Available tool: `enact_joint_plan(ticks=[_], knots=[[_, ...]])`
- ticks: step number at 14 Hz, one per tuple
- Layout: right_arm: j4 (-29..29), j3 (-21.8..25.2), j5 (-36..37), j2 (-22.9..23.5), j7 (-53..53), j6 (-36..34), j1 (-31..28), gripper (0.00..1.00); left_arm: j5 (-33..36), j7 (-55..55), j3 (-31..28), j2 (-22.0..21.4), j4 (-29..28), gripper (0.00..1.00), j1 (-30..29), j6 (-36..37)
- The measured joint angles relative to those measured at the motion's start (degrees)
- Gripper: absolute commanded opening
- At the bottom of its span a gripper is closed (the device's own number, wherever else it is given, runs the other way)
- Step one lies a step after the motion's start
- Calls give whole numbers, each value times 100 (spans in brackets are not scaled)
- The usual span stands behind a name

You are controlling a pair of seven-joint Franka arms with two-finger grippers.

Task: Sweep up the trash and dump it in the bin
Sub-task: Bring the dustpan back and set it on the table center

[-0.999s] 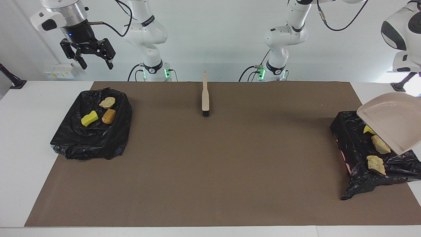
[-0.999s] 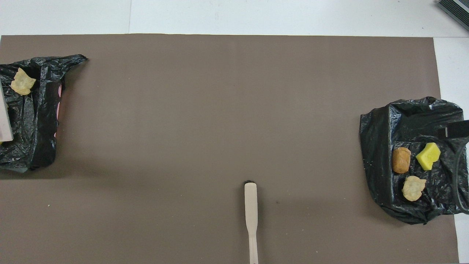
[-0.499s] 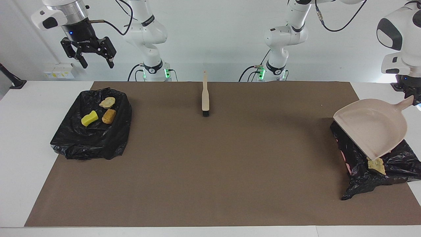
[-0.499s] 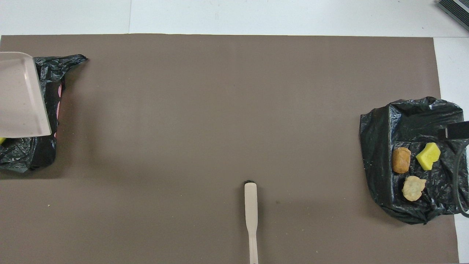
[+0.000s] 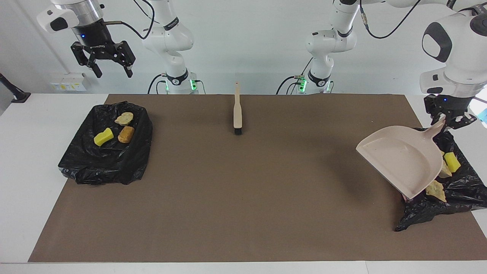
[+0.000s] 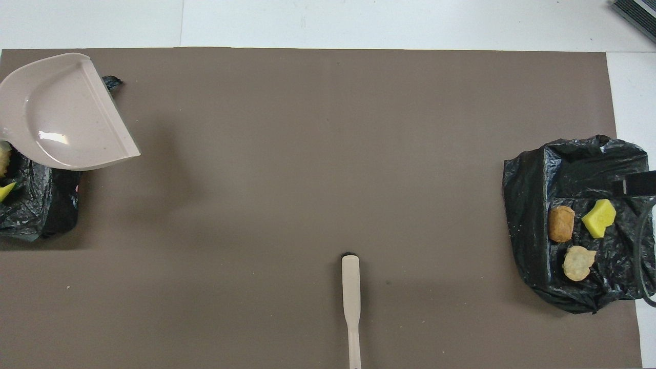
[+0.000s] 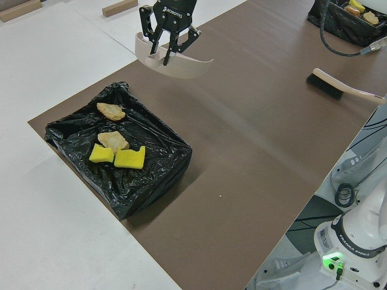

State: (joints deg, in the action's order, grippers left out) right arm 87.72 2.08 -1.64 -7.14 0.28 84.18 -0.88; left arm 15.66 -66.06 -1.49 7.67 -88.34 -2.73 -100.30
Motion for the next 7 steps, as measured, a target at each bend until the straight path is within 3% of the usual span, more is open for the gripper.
enact_joint_plan(ticks=[7], knots=[[11,31,0,63,0,-11,-29,100,-668,2779,31,12,-890,0,807,-522]])
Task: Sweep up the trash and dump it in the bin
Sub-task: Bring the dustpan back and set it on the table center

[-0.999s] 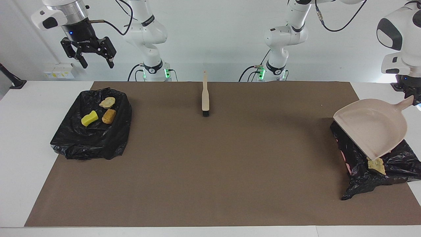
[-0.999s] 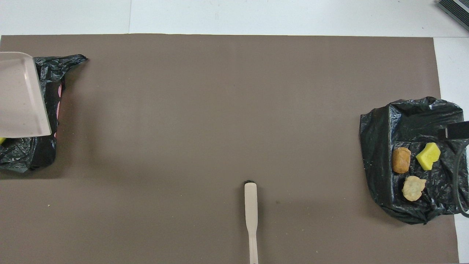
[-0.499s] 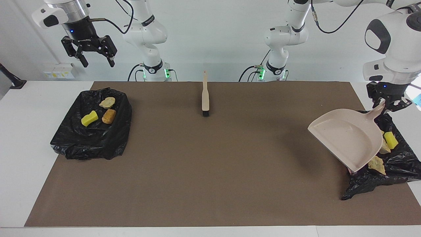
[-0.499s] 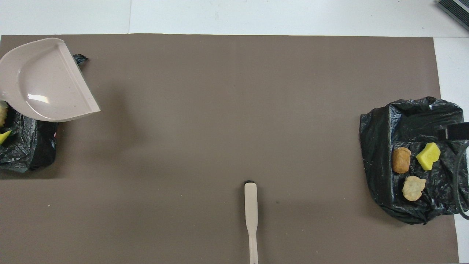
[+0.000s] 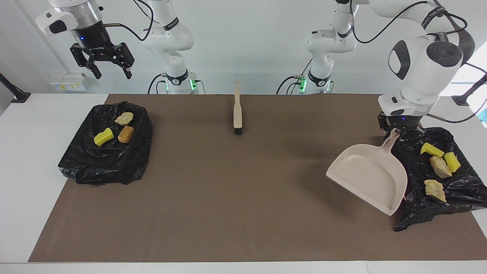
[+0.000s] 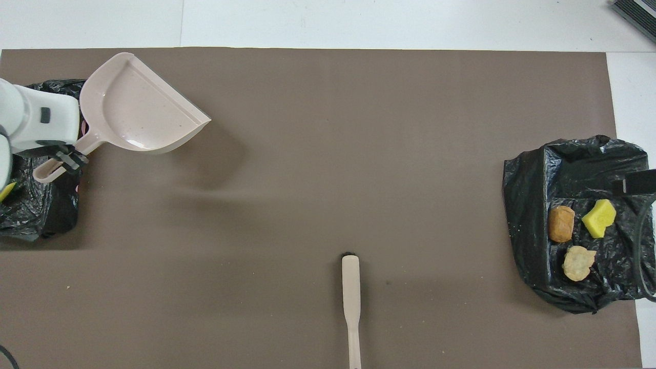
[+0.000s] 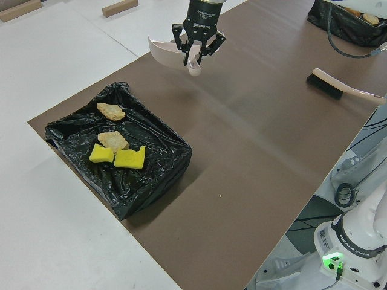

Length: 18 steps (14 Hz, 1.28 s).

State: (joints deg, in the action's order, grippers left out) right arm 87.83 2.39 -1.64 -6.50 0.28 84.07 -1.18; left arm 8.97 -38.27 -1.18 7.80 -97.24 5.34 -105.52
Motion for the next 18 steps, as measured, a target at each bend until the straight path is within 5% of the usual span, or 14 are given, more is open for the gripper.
enact_joint_plan(ticks=[5,12,18], knots=[[-5,-14,0,4,0,0,11,100,-344,1783,7,-6,-447,0,764,-449],[-6,-25,0,-38,0,0,12,100,-356,4825,28,846,-596,0,2475,-1687],[-6,-25,0,-38,0,0,13,100,-723,6625,19,990,-577,0,3212,-2007]])
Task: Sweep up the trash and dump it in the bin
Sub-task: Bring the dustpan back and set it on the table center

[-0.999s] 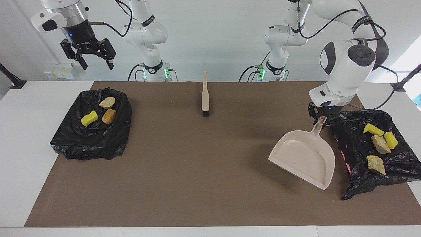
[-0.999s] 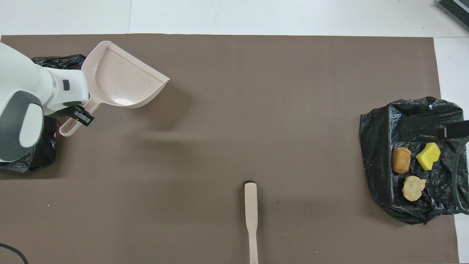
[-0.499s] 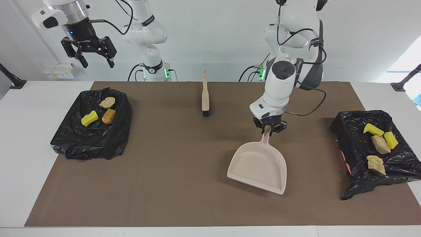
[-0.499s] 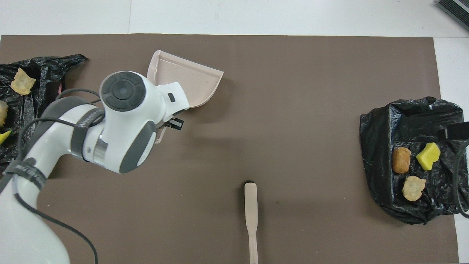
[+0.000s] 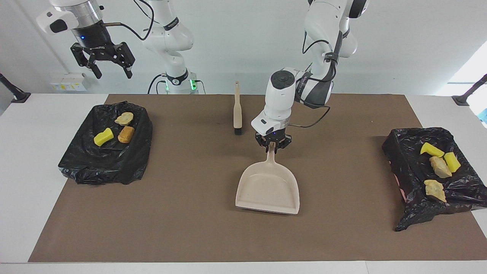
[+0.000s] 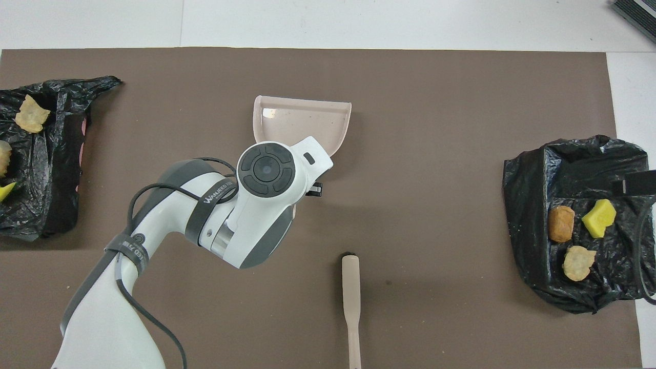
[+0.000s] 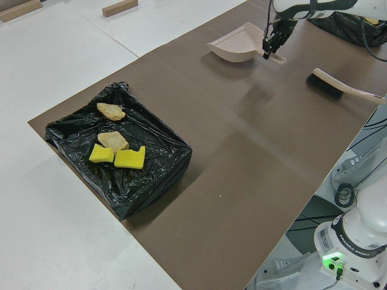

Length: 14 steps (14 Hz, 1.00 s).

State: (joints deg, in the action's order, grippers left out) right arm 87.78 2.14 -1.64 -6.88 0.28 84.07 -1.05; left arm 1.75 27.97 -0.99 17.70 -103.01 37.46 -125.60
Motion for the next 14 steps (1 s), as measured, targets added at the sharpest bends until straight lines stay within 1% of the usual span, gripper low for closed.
enact_joint_plan(ticks=[1,3,4,5,9,11,14], knots=[[0,0,0,0,0,0,0,100,-13,269,-3,47,30,0,123,-6],[0,0,0,0,0,0,0,100,-24,891,-7,313,196,0,403,-30],[0,0,0,0,0,0,0,100,-25,1077,-4,440,278,38,463,-71],[0,-1,0,0,0,0,1,100,-33,1174,-17,519,352,99,465,-91],[0,-1,0,-3,0,0,1,100,-126,1227,-140,542,476,100,326,-103],[0,-1,0,-3,0,0,1,100,-134,1247,-168,475,512,100,231,-42],[0,-1,0,-3,0,0,1,100,-148,1238,-187,220,601,100,-271,237]])
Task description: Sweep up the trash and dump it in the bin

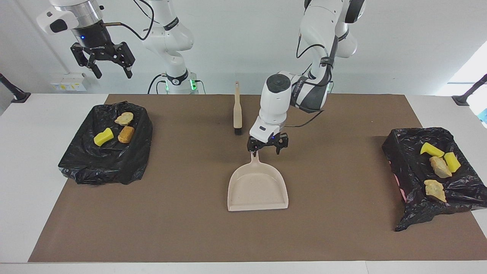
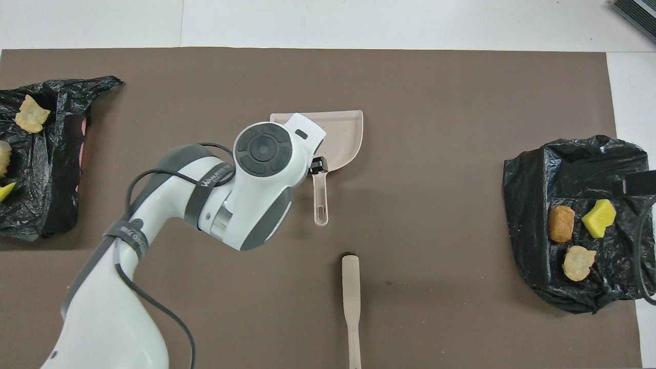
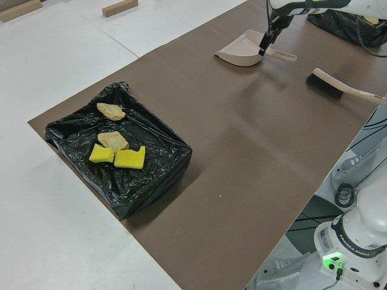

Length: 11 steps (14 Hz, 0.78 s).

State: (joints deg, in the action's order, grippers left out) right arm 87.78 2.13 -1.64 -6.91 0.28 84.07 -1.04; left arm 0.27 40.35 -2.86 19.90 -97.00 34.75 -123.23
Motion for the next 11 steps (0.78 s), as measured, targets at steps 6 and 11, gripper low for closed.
enact_joint_plan(ticks=[6,11], knots=[[0,0,0,0,0,0,1,100,-178,-1268,-40,-489,268,100,-1259,839],[0,-1,0,0,0,0,1,100,-404,-3064,-80,-1109,306,100,-2201,1695]])
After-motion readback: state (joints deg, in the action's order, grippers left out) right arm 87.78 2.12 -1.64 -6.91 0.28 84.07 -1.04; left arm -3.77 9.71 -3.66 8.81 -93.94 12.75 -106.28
